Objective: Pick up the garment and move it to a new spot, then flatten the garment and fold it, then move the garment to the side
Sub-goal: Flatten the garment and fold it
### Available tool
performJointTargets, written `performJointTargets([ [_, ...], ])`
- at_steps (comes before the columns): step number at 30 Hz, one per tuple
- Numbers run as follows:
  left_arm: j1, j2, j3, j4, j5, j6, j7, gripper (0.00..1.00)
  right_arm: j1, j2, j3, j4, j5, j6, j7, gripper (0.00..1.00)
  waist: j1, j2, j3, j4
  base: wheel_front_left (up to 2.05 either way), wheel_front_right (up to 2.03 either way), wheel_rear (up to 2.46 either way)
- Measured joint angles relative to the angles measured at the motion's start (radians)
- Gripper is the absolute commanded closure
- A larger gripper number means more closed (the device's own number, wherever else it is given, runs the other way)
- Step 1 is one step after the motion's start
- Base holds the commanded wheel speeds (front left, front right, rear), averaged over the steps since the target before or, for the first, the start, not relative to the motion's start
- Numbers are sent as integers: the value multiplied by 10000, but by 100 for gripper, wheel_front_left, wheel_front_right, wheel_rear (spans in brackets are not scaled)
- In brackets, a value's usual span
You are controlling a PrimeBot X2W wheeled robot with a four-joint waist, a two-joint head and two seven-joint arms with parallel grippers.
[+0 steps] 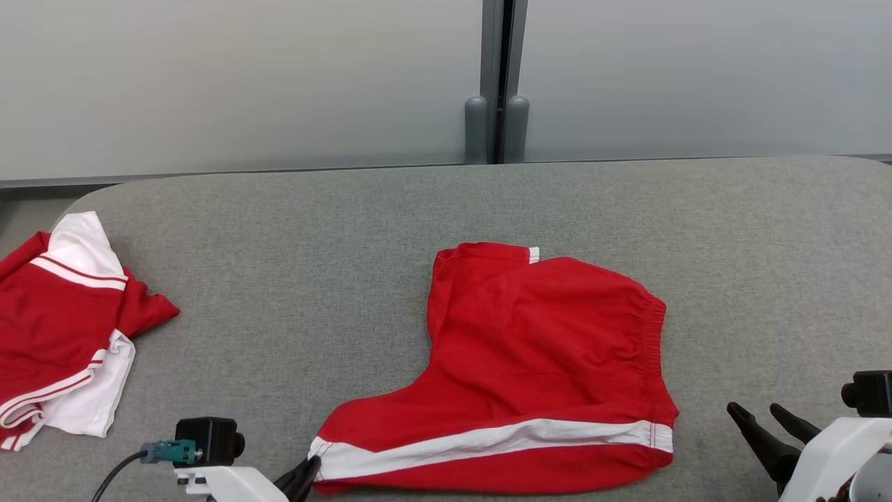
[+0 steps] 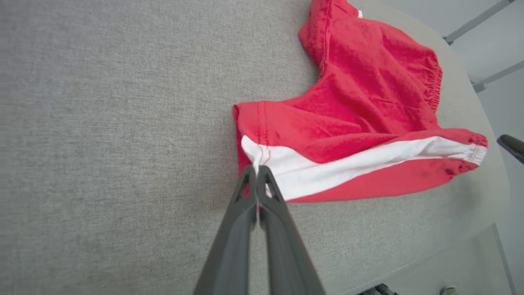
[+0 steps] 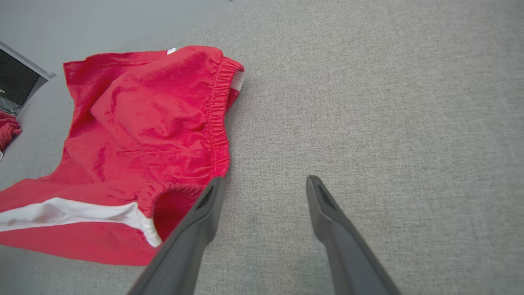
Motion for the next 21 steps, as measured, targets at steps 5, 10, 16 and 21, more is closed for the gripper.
performJointTargets([
  [5, 373, -94, -15, -48, -31, 128, -84, 73, 34, 56, -19, -6, -73, 0, 19, 0, 0, 0, -34, -51, 0, 0, 0],
  [10, 394, -291, 8, 301, -63, 117, -447, 0, 125, 198, 2, 0, -100, 2, 75, 0, 0, 0, -94, -156, 0, 0, 0],
  [16, 236, -77, 380, 278, 188, -12, -1283, 0, 216, 322, -13, -88, -180, 2, -247, 0, 0, 0, -223, -233, 0, 0, 0],
  [21, -109, 48, 802, -115, 754, -150, -2750, 0, 118, 418, -192, -364, -602, 0, -1310, 0, 0, 0, -319, -257, 0, 0, 0],
])
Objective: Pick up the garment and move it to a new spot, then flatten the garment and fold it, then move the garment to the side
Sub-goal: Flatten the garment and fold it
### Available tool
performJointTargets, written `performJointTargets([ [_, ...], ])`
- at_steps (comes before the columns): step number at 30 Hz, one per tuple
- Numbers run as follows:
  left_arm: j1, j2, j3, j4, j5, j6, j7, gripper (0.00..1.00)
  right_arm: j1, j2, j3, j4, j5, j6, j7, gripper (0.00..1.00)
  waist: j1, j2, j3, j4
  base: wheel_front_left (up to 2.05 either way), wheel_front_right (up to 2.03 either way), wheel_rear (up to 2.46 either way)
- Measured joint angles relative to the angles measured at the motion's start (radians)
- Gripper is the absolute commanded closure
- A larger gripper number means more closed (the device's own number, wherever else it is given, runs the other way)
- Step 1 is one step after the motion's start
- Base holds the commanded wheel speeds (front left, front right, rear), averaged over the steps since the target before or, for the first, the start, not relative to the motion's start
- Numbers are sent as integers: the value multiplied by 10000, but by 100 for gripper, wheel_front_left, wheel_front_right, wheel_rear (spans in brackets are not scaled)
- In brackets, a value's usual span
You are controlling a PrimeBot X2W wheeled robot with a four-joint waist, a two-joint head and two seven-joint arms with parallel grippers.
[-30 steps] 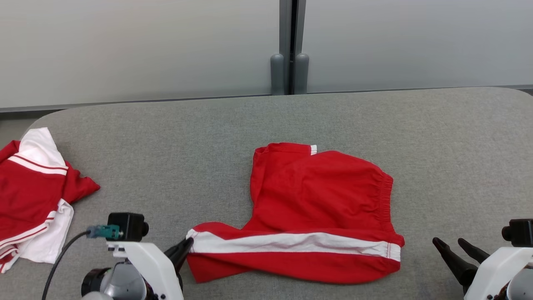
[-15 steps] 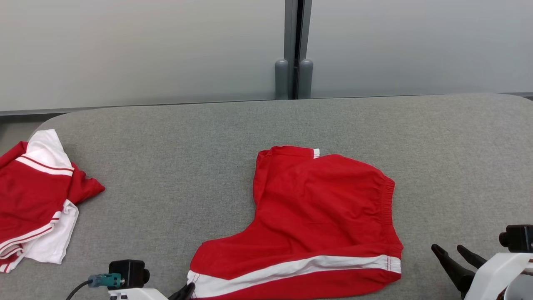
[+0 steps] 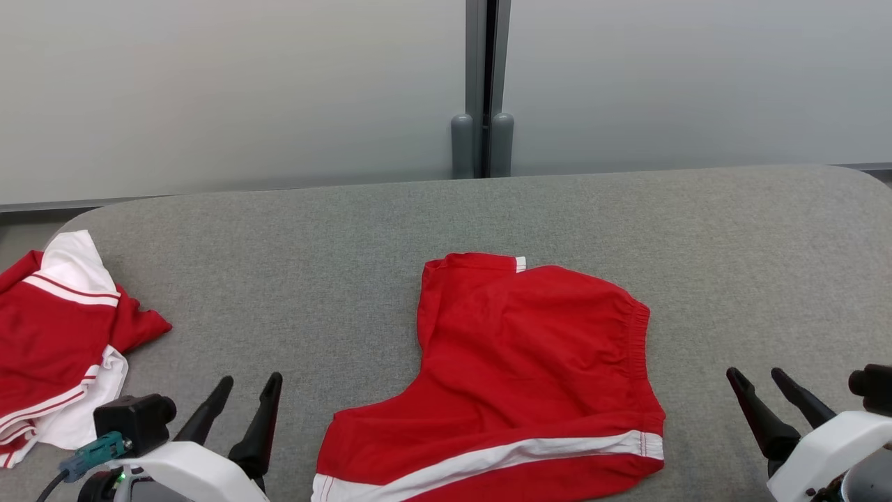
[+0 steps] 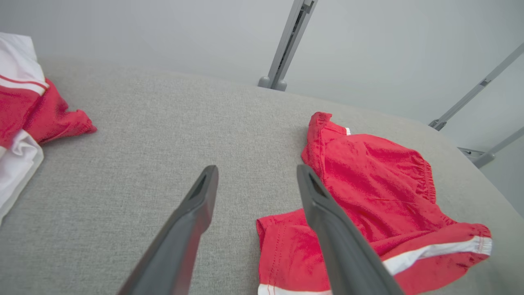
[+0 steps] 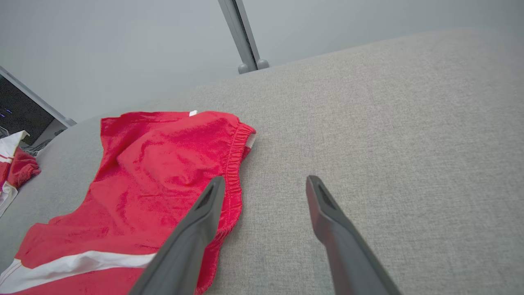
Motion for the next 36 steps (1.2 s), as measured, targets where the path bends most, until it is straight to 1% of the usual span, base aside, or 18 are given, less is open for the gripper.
performJointTargets([
  [4, -259, -50, 136, 29, 573, -117, -1327, 0, -237, 153, 19, -184, -324, 0, -989, 0, 0, 0, -43, 5, 0, 0, 0],
  [7, -450, -73, 132, 228, 1085, -127, -2192, 0, -361, 299, 199, -290, -531, 0, -1634, 0, 0, 0, -103, 1, 0, 0, 0],
  [11, -594, -178, 186, 564, 1540, -17, -3191, 0, -502, 454, 270, -293, -729, 0, -2468, 0, -1, 0, -204, -23, 0, 0, 0],
  [16, -603, -303, 224, 1087, 1912, 153, -4126, 0, -548, 623, 449, -240, -1106, 2, -3388, 0, -1, 0, -265, -34, 0, 0, 0],
  [22, -606, -527, 98, 1484, 2272, 151, -4729, 0, -542, 688, 280, 257, -1789, 2, -3843, 0, 0, 0, -255, 45, 0, 0, 0],
  [29, -643, -706, -4, 1808, 2523, 109, -4901, 0, -590, 788, 92, 504, -2201, 2, -4004, 0, 0, 0, -260, 31, 0, 0, 0],
  [36, -791, -702, 6, 1812, 2917, 196, -4947, 0, -803, 930, 163, 602, -2424, 2, -3969, 0, -1, 0, -283, -4, 0, 0, 0],
])
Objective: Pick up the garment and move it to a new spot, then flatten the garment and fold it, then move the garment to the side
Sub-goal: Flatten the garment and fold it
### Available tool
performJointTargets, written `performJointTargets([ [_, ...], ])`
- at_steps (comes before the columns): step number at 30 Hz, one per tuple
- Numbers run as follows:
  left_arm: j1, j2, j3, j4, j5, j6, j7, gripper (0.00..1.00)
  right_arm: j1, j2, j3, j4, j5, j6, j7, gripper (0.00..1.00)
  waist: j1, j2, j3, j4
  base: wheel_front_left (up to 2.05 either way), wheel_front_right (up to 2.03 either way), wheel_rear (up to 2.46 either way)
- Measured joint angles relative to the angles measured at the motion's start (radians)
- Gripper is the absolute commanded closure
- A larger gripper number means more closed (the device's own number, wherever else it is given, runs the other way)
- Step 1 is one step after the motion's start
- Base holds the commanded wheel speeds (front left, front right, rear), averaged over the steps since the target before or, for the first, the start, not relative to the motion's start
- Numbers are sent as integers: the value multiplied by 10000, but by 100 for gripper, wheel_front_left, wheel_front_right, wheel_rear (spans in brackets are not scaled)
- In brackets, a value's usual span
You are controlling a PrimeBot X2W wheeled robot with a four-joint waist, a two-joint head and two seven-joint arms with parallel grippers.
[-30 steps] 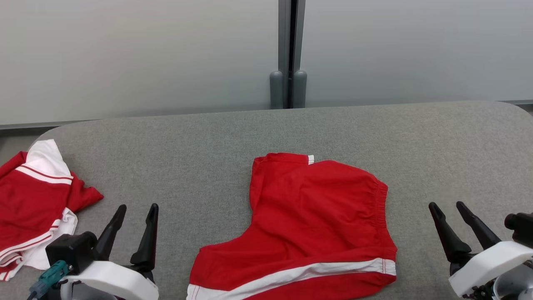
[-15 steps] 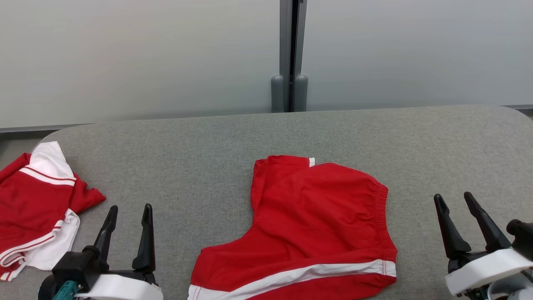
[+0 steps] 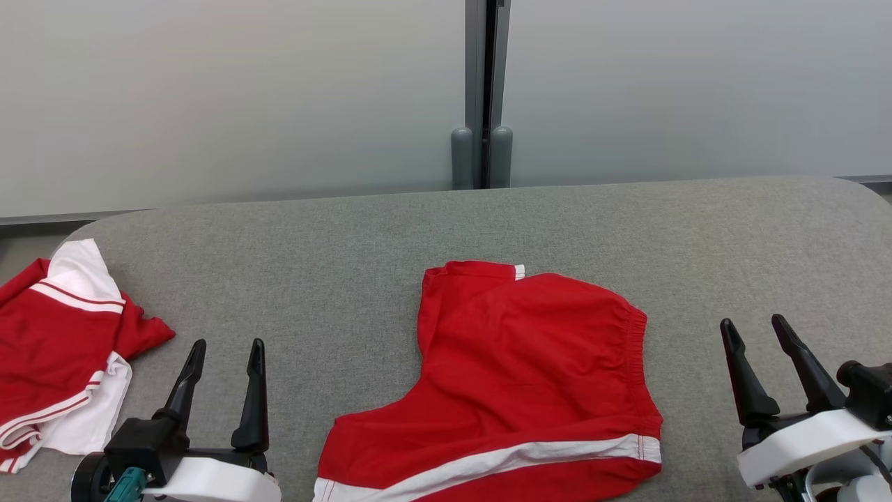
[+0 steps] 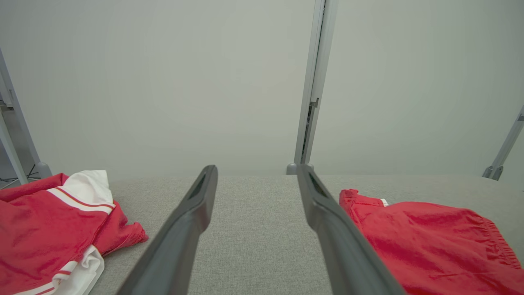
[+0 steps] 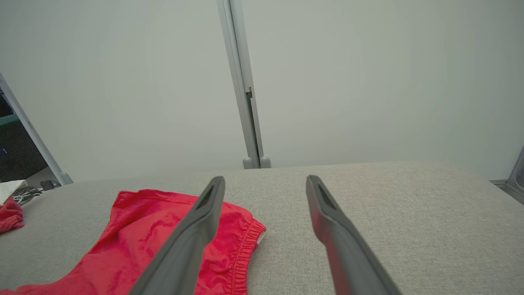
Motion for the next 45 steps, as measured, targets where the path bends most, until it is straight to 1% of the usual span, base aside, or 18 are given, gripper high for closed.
performJointTargets([
  [39, -184, 94, -65, 165, -6, 148, 52, 0, -134, -15, 215, 127, -138, 0, 368, 0, 0, 0, -119, 48, 0, 0, 0],
  [42, -172, 130, -65, 113, -140, 182, 384, 0, -100, -165, 299, 75, 19, 0, 759, 0, 0, 0, -140, 51, 0, 0, 0],
  [45, 48, 173, -184, 25, -656, 2, 1411, 0, 127, -462, 600, -73, 629, 0, 1616, 0, 0, 0, -161, 45, 0, 0, 0],
])
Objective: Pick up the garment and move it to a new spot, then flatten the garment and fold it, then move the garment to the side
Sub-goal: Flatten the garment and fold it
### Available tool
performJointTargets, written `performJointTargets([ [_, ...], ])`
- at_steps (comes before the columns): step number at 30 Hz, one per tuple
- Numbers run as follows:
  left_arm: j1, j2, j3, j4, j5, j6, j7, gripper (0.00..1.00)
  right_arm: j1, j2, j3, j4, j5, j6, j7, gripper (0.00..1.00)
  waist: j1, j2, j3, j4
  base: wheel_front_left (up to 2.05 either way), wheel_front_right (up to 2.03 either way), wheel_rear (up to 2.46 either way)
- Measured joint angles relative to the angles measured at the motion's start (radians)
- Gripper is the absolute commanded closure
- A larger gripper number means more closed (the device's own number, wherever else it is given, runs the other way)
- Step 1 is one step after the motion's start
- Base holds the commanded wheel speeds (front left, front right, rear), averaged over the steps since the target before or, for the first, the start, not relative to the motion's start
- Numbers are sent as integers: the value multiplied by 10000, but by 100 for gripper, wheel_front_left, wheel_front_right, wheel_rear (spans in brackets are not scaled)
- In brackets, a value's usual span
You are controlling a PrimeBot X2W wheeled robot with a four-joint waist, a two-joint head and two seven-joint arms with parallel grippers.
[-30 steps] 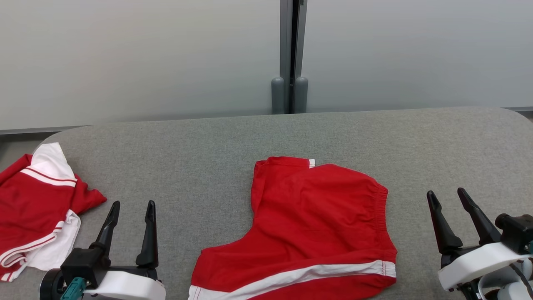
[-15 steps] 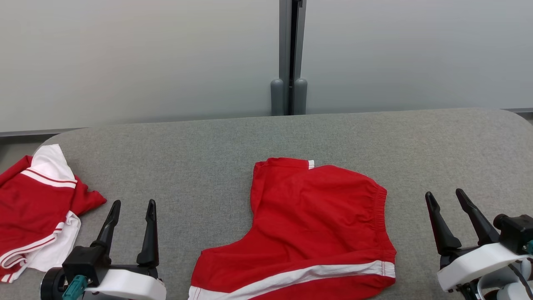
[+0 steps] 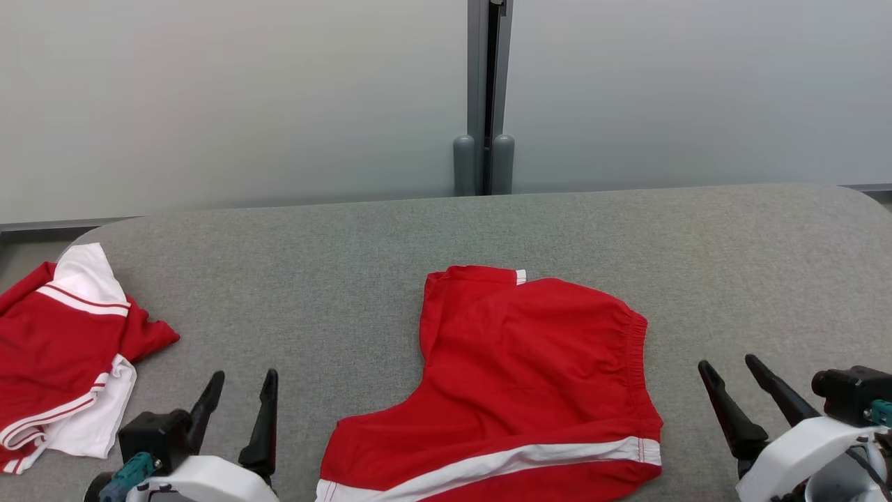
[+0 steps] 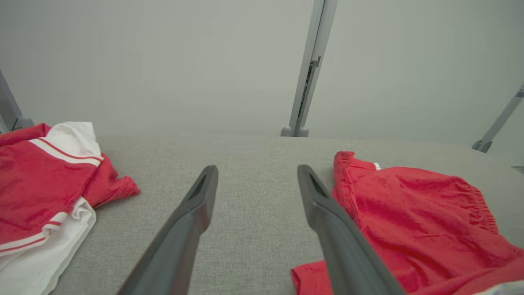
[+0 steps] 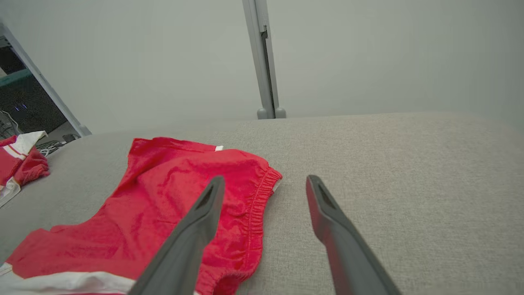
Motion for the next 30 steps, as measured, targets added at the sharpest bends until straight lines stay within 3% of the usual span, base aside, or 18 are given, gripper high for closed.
performJointTargets([
  [8, 1014, 587, -182, -1214, -940, -17, 2982, 0, 1039, -1147, 583, -978, 1962, 0, 2364, 0, 0, 0, 96, 49, 0, 0, 0],
  [12, 1334, 742, -343, -1774, -1335, 84, 4169, 0, 1547, -1327, 709, -1264, 2539, 0, 3229, 0, 1, 0, 210, 133, 0, 0, 0],
  [20, 1595, 792, -880, -1996, -1893, 40, 5691, 0, 1455, -1058, 1174, -1476, 2851, 2, 3475, 0, 0, 0, 446, 197, 0, 0, 0],
  [30, 1069, 692, -1244, -926, -2121, -201, 6299, 0, 675, -953, 1664, -999, 2763, 2, 3252, 0, 0, 0, 830, 176, 0, 0, 0],
])
